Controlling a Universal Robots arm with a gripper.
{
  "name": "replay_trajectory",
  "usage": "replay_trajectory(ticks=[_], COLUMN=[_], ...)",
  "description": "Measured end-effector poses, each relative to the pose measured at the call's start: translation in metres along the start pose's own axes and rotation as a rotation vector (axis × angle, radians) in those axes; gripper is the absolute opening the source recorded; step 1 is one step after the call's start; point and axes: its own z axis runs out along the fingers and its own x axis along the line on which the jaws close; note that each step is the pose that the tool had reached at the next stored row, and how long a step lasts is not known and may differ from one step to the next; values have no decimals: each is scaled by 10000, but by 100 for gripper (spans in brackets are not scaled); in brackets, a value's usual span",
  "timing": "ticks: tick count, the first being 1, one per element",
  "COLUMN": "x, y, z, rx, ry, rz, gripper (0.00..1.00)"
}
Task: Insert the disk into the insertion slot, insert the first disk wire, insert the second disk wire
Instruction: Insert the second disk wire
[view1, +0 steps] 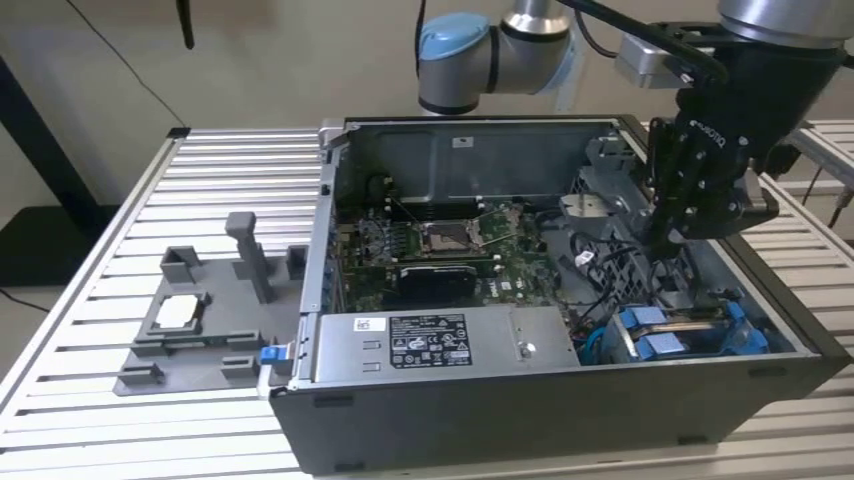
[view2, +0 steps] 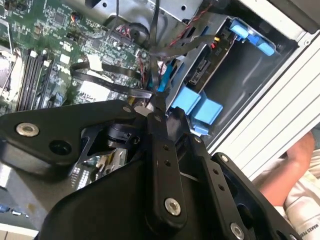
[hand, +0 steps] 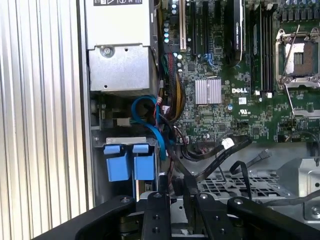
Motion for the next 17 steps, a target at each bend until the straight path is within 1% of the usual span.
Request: replay_trajectory(ticks=[1,4,6,8,10,11,12,13,15,17], x=[-2,-5,-7,-9,-14,-16,-19,-20,-22,-25], y=[11,57,108,153,192,207,218,223,222,223], z=[1,4,10,16,23,27,31,37,47,61], rx=[133,674,1012,1291,1562,1677,1768,1815,1845,1868], ry=[-5,-10,15,57,114,144,169,182,215,230], rz=[7,23,33,42,50,52,47,13,-225,-558], gripper=[27,27,27,27,27,27,27,27,27,27])
